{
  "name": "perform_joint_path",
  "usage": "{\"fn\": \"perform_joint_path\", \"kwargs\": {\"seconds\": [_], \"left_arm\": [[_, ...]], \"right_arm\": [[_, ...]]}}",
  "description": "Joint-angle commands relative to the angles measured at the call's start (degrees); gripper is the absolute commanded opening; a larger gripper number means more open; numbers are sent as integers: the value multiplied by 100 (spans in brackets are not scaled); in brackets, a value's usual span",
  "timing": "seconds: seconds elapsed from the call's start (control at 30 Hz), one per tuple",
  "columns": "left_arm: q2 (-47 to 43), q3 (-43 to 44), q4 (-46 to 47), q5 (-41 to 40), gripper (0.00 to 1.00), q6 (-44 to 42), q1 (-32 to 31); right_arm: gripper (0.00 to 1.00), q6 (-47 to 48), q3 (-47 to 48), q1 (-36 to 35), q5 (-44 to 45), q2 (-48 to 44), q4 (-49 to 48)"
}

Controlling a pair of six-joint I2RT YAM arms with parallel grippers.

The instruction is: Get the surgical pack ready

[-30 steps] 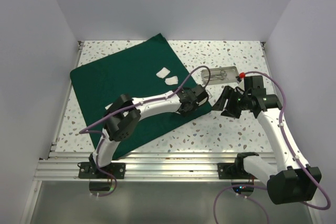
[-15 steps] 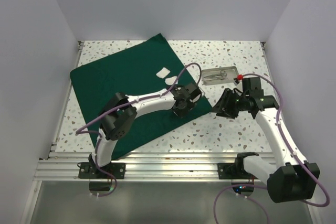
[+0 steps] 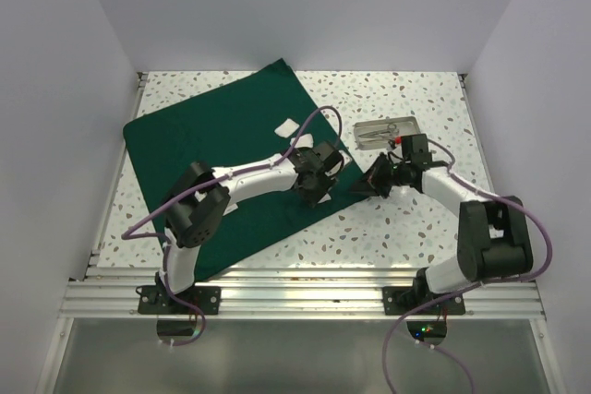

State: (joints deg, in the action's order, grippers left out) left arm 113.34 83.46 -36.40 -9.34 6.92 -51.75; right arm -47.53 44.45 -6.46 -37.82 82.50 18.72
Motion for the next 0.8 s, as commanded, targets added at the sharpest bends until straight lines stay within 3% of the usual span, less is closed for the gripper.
{"fn": "perform_joint_path", "kwargs": {"seconds": [0.0, 0.37, 0.77], "left_arm": [[-304, -49, 309, 143, 52, 126, 51], [-330, -137, 406, 187, 52, 187, 94], [-462, -295, 476, 222, 52, 336, 103]], "right_arm": [[0, -529, 108, -154, -567, 493, -1168], [0, -890, 337, -646, -630, 1593, -2056], [0, -566, 512, -1033, -297, 2402, -1890]]}}
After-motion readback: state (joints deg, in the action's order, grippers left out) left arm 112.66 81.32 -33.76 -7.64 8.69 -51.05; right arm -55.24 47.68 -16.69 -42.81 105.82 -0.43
